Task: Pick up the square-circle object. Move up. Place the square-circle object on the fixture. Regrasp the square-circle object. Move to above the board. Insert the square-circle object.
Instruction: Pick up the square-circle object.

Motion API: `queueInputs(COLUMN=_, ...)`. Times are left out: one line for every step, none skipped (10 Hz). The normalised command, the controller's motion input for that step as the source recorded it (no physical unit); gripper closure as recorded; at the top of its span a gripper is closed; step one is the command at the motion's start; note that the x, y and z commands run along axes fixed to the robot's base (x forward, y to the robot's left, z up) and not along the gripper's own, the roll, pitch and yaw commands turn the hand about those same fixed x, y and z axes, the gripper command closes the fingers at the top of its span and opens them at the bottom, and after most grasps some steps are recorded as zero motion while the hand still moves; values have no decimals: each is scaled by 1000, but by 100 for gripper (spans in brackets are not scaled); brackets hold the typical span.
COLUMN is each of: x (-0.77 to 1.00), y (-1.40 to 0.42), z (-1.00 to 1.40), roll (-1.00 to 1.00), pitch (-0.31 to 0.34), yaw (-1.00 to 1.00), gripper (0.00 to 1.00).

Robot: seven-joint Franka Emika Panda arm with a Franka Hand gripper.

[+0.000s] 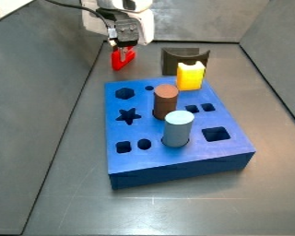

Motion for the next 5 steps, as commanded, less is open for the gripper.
queueInputs(x=0, y=0, z=0, roll=0, pitch=0, yaw=0, gripper=100)
queueInputs(x=0, y=0, z=0, roll=0, pitch=0, yaw=0, gripper=100)
queueInputs(x=0, y=0, z=0, roll=0, pitch=0, yaw=0, gripper=100)
queueInputs(x=0, y=0, z=0, roll=0, pitch=0, yaw=0, gripper=100)
queueInputs(x=0, y=0, z=0, roll=0, pitch=0, yaw=0, gripper=100)
